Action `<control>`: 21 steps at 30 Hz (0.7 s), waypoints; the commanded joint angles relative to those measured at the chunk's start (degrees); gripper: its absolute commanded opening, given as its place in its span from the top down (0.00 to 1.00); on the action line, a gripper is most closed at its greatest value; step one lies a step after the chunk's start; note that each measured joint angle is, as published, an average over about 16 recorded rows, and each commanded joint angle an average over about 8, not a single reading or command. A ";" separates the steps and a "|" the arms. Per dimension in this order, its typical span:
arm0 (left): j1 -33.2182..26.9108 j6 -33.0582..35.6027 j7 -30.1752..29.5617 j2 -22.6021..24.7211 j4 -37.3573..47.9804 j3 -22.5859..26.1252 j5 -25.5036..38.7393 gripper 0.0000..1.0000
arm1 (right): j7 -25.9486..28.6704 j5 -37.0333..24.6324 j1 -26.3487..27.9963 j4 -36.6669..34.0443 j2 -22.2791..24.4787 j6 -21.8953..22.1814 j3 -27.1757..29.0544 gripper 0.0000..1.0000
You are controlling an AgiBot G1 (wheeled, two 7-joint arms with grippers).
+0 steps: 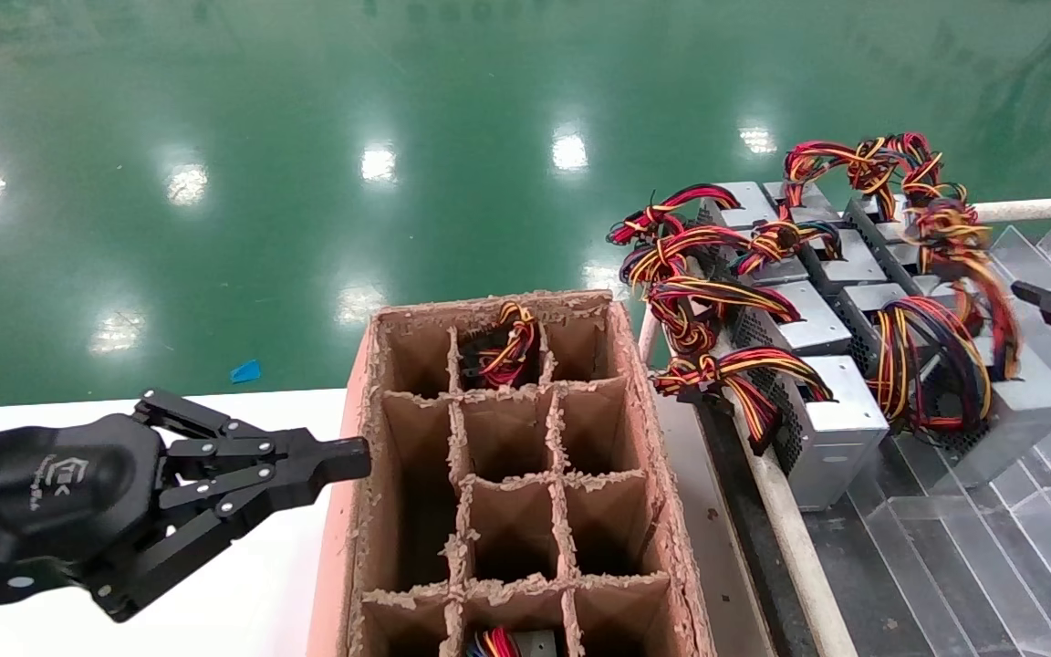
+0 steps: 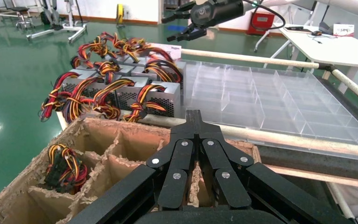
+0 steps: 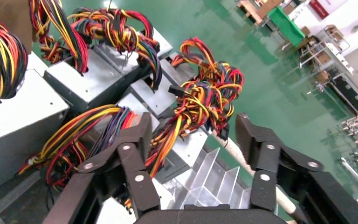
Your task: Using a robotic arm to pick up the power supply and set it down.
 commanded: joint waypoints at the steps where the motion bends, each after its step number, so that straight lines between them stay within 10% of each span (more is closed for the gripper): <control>1: 0.00 0.00 0.00 0.00 0.00 0.00 0.00 1.00 | 0.75 0.02 0.17 0.51 0.43 -0.43 -0.21 0.00; 21: 0.00 0.00 0.00 0.00 0.00 0.00 0.00 0.94 | 1.99 4.51 3.48 3.18 -3.56 -8.49 -0.43 0.00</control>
